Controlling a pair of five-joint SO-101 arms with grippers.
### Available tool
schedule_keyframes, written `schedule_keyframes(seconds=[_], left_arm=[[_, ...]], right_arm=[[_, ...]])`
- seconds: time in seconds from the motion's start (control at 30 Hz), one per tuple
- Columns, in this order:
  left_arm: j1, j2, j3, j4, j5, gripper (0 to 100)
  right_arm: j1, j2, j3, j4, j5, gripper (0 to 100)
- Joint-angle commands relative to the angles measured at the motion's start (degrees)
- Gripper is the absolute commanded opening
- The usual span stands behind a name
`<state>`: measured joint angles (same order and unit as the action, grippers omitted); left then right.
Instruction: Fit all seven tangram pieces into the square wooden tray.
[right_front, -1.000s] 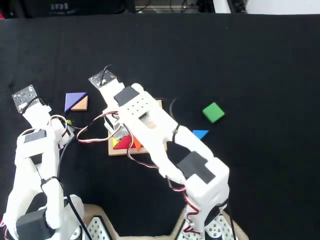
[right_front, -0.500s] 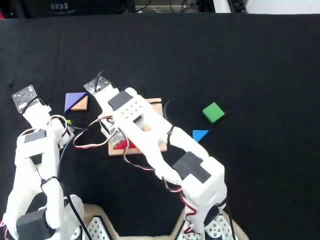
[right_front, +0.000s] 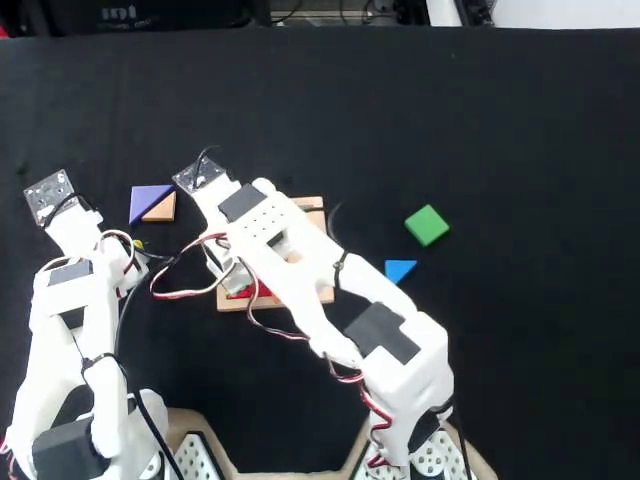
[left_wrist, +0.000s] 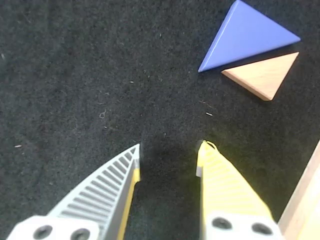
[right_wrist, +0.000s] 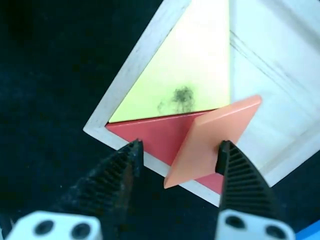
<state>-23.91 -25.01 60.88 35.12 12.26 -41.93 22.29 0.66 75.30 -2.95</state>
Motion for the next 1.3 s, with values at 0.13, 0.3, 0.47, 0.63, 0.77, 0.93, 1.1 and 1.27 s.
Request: schedule_keyframes(seconds=[0.13,0.3,0.47,0.63,0.77,0.93,1.1,1.27], left_arm=[[0.7,-1.2,-0.4,-0.8,-0.6,19],[0.7,-1.2,-0.4,-0.8,-0.6,19],[0.7,-1.2,-0.4,-0.8,-0.6,19],[0.7,-1.2,-0.4,-0.8,-0.6,19],[0.7,-1.2,-0.4,-0.8,-0.6,19],[0.7,-1.2,-0.4,-0.8,-0.6,19],[0.7,-1.2,-0.4,-0.8,-0.6,19],[0.7,-1.2,-0.4,-0.8,-0.6,19]], right_arm=[[2.9,6.5,-4.9,-0.4,0.4,23.7],[3.3,6.8,-5.8,0.8,0.4,23.6],[3.3,6.9,-6.0,0.8,0.4,19.3],[3.9,6.7,-6.0,0.8,0.4,16.9],[6.7,5.7,-6.9,2.3,0.4,17.0],[9.5,2.9,-7.1,3.8,0.4,17.0],[10.2,2.3,-6.5,3.7,0.4,17.0],[10.4,2.2,-6.6,3.7,0.5,17.0]])
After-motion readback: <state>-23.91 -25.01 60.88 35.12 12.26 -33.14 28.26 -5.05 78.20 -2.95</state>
